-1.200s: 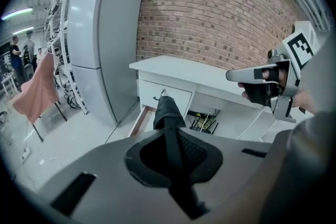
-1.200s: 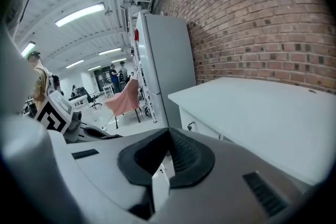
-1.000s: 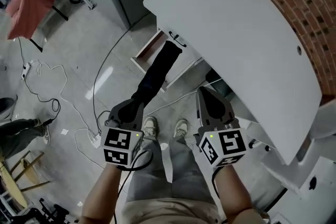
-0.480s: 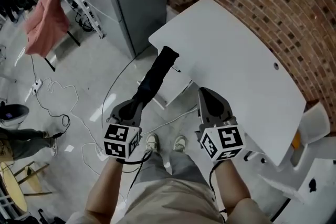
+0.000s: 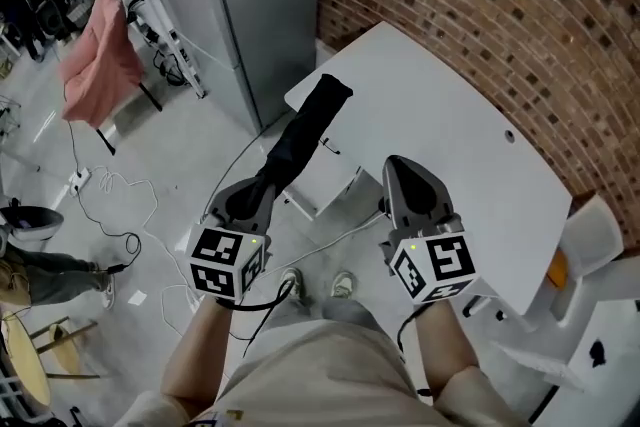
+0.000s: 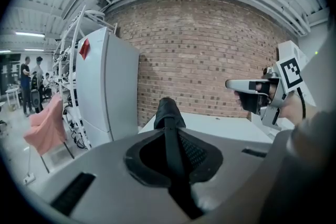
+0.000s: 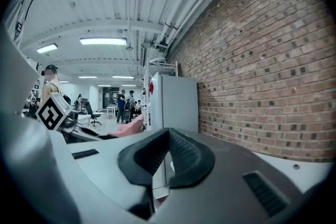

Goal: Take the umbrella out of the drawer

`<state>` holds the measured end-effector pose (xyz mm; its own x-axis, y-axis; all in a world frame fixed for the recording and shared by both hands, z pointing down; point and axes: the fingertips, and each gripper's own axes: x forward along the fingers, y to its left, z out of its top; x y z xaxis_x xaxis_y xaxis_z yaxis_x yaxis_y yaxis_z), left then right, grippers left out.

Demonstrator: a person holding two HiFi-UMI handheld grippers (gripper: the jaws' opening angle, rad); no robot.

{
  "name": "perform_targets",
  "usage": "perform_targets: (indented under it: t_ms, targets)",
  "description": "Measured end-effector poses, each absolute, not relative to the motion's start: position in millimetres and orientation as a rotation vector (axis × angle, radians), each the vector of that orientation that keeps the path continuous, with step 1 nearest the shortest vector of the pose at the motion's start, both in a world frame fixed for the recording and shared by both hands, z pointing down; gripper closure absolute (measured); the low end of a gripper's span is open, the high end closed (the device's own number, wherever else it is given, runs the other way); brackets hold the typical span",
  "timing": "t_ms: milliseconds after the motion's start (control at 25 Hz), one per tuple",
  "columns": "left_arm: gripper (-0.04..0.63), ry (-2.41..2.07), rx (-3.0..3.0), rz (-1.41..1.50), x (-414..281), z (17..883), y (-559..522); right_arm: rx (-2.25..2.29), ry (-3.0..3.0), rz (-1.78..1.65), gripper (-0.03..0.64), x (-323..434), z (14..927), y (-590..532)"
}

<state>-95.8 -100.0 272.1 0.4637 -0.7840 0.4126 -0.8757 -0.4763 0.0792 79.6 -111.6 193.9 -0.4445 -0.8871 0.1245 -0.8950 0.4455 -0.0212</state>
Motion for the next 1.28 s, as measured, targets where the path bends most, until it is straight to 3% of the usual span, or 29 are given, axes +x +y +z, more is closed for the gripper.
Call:
perform_targets:
  t_ms: [600,1280]
  targets:
    - [0.574,-1.56,2.657,0.224,-97.5,152.0,-96.7,1.575,-2.689,-0.155,0.609,79.3,97.1,-94.9]
    - [0.574,-1.531,2.636,0.329,-107.4,180.1,-102.2,1.402,-2.696,-0.019,0.609,38.4,138.3,-106.7]
